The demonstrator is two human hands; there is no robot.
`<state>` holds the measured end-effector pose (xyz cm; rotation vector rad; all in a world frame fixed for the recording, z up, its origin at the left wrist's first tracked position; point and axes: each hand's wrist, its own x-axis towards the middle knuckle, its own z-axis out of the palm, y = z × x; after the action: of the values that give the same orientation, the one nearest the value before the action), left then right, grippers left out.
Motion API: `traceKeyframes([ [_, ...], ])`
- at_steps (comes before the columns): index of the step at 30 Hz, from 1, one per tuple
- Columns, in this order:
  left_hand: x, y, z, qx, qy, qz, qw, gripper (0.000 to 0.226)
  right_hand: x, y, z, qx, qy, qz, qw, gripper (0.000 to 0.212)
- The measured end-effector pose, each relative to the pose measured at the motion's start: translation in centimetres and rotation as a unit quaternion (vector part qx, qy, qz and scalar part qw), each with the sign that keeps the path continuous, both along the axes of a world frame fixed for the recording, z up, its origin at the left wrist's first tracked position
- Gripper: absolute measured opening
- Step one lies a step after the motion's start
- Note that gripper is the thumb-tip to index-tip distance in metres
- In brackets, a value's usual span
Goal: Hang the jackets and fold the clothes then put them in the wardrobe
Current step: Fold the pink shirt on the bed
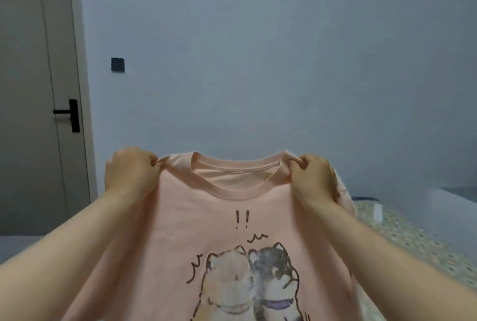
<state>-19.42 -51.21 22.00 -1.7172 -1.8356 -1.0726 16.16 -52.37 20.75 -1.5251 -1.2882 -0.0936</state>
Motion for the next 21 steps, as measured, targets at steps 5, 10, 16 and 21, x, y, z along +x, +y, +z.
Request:
traceKeyframes([
  [5, 0.3, 5.0, -14.2, -0.316, -0.111, 0.028, 0.942, 0.038, -0.6, 4.0, -14.4, -0.174, 0.082, -0.012, 0.981, 0.031],
  [10, 1.1, 8.3, -27.0, -0.324, -0.569, -0.002, 0.755, 0.018, -2.2, 7.6, -25.7, -0.245, 0.179, -0.022, 0.953, 0.042],
  [16, 2.2, 13.1, -35.0, -0.197, -0.587, 0.074, 0.782, 0.027, -4.3, 13.7, -34.4, -0.278, 0.206, -0.041, 0.937, 0.020],
  [21, 1.3, 20.2, -38.5, -0.175, -0.513, 0.110, 0.833, 0.029, -5.0, 21.1, -39.3, -0.296, 0.173, -0.048, 0.938, 0.021],
])
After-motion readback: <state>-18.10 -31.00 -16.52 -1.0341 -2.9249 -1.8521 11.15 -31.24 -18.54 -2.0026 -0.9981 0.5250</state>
